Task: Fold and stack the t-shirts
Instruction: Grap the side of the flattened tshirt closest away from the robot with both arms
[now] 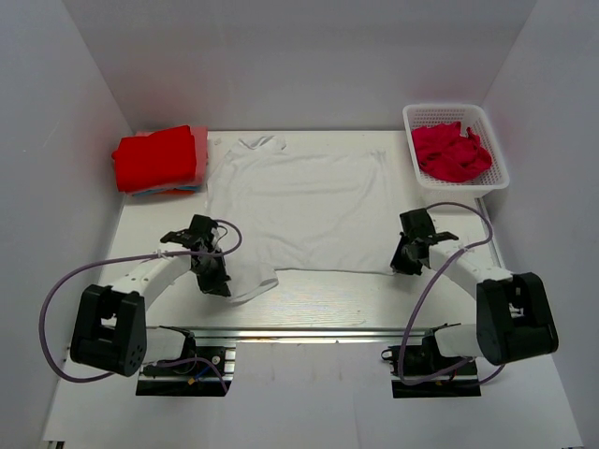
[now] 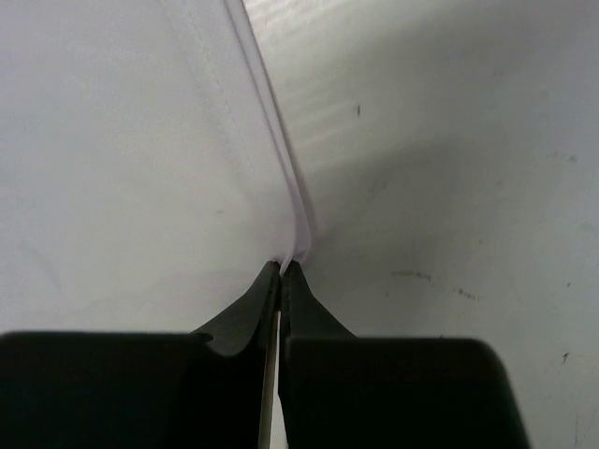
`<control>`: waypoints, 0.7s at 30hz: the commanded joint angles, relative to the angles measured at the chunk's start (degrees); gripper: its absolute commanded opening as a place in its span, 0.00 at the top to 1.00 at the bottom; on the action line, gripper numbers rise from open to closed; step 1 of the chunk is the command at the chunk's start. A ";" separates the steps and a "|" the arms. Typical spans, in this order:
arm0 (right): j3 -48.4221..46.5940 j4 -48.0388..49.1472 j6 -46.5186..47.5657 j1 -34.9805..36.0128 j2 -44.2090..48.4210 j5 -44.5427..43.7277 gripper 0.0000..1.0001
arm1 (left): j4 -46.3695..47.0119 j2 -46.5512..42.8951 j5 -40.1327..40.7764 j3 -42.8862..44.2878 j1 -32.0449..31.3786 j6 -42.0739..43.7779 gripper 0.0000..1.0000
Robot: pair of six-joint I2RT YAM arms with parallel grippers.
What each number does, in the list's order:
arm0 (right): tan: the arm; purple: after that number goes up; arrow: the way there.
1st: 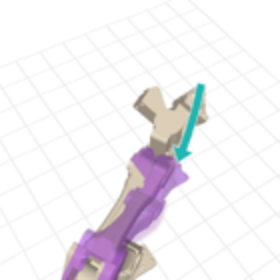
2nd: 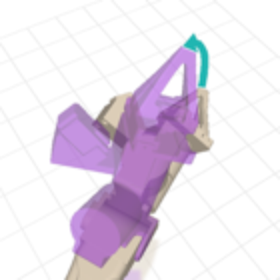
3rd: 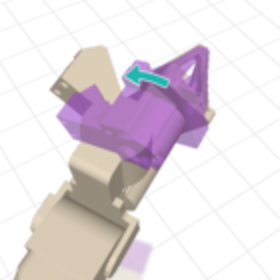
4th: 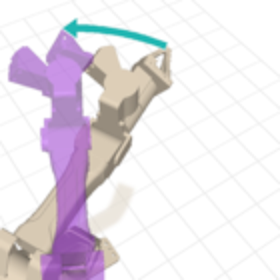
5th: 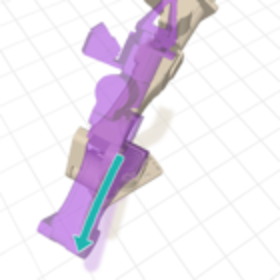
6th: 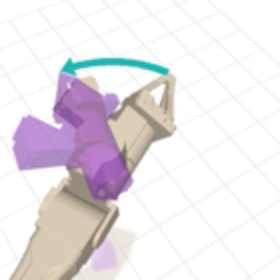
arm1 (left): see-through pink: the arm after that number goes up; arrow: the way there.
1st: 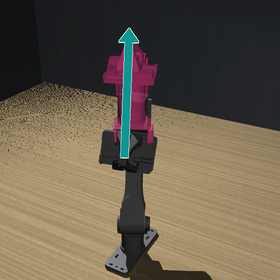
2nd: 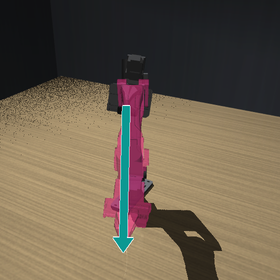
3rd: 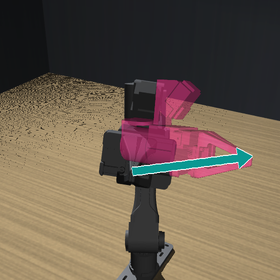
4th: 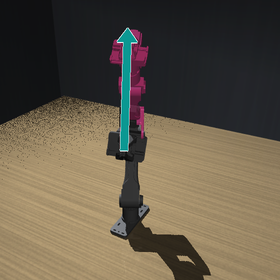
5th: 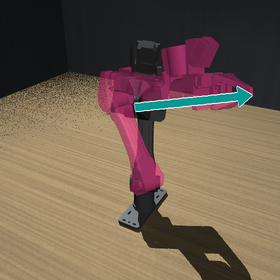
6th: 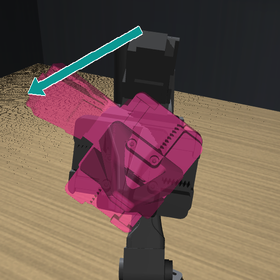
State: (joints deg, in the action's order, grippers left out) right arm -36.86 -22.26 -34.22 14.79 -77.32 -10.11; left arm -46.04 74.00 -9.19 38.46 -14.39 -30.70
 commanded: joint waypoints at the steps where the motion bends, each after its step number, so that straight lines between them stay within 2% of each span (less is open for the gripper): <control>1: 1.53 -4.64 1.87 0.42 4.18 6.05 1.00 | -2.40 -3.33 -4.94 2.84 -0.20 2.83 1.00; 3: 0.57 -1.76 3.10 0.59 5.33 6.15 1.00 | -0.20 -3.33 -6.97 3.99 -0.20 2.84 1.00; 7: -5.66 -0.24 3.54 0.07 4.11 4.84 1.00 | 9.80 -1.23 -13.55 7.49 0.59 2.31 1.00; 9: -8.57 -0.59 3.54 0.07 1.91 3.43 1.00 | 10.45 0.80 -13.57 10.06 0.59 2.31 1.00; 12: -12.52 -0.24 4.07 0.07 0.25 1.42 1.00 | 10.97 4.04 -9.98 15.58 1.12 2.84 1.00; 17: -18.15 -0.50 5.83 -0.02 -3.45 -0.52 1.00 | 18.00 5.62 -6.29 19.81 1.12 0.20 1.00; 21: -22.28 -0.59 6.27 -0.72 -6.87 -1.58 1.00 | 17.39 10.28 0.48 26.03 1.74 -0.42 1.00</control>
State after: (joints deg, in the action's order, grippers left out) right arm -55.61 -23.42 -29.34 14.81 -82.59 -9.37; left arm -30.81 82.39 -14.06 60.25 -13.28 -30.35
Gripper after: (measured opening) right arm 0.014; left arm 0.022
